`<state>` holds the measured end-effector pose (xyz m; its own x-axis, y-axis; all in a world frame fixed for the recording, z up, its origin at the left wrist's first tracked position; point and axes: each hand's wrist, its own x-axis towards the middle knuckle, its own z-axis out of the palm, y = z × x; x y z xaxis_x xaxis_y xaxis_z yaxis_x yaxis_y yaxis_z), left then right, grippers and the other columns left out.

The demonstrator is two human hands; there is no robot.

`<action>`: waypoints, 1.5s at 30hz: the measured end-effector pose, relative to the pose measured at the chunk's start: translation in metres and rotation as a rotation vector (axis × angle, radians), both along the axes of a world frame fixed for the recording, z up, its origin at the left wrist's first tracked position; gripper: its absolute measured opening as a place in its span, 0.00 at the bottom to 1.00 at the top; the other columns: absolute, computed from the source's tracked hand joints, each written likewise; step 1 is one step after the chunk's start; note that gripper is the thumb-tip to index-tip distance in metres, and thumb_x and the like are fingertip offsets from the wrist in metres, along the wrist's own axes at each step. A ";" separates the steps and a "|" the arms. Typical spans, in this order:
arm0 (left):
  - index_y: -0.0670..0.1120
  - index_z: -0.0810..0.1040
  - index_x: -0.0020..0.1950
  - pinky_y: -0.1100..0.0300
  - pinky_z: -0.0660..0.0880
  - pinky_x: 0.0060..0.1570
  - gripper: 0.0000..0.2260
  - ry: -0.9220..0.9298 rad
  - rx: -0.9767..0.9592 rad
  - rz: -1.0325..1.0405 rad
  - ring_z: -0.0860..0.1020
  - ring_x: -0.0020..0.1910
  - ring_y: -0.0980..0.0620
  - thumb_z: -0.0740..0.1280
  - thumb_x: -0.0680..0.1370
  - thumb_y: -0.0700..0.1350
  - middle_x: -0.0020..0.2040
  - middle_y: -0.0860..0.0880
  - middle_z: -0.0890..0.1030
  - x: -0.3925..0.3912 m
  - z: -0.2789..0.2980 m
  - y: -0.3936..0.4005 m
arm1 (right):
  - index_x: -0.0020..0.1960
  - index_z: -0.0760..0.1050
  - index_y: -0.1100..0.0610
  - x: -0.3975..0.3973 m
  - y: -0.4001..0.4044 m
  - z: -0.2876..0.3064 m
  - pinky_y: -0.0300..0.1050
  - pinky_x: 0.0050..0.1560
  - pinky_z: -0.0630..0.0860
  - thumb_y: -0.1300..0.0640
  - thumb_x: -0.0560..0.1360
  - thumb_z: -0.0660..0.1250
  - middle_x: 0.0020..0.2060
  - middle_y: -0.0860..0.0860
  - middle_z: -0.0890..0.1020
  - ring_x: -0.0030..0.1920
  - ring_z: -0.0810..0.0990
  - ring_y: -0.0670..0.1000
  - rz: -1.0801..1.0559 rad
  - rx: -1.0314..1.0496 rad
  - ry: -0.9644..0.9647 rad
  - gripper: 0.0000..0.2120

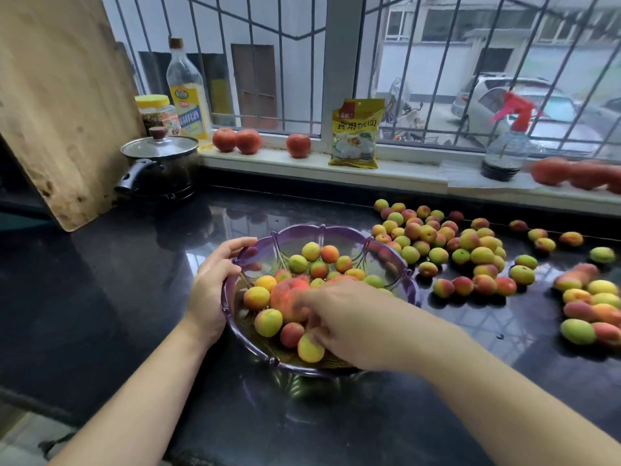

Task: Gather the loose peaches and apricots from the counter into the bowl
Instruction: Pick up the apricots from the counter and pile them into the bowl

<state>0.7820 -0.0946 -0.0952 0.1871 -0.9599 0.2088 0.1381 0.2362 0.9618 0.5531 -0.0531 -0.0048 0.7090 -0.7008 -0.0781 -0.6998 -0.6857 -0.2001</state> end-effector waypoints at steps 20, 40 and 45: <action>0.43 0.79 0.67 0.44 0.73 0.69 0.27 0.053 -0.018 -0.008 0.78 0.68 0.44 0.60 0.68 0.38 0.67 0.44 0.81 -0.046 -0.005 0.016 | 0.52 0.84 0.58 -0.166 -0.067 -0.105 0.58 0.60 0.73 0.51 0.70 0.78 0.53 0.56 0.83 0.57 0.74 0.61 -0.712 -0.559 -0.175 0.15; 0.48 0.83 0.63 0.40 0.76 0.66 0.25 0.068 0.021 -0.032 0.80 0.66 0.42 0.61 0.68 0.39 0.65 0.43 0.81 -0.039 -0.007 0.014 | 0.57 0.79 0.41 -0.075 -0.013 0.046 0.46 0.47 0.80 0.54 0.78 0.67 0.52 0.42 0.77 0.50 0.80 0.50 -0.283 0.290 -0.034 0.11; 0.46 0.82 0.63 0.44 0.78 0.64 0.25 0.093 0.025 -0.040 0.81 0.64 0.44 0.61 0.67 0.38 0.65 0.43 0.81 -0.041 -0.005 0.015 | 0.66 0.76 0.45 -0.061 -0.018 0.037 0.39 0.45 0.74 0.53 0.79 0.68 0.55 0.45 0.77 0.50 0.77 0.47 -0.249 0.329 0.278 0.16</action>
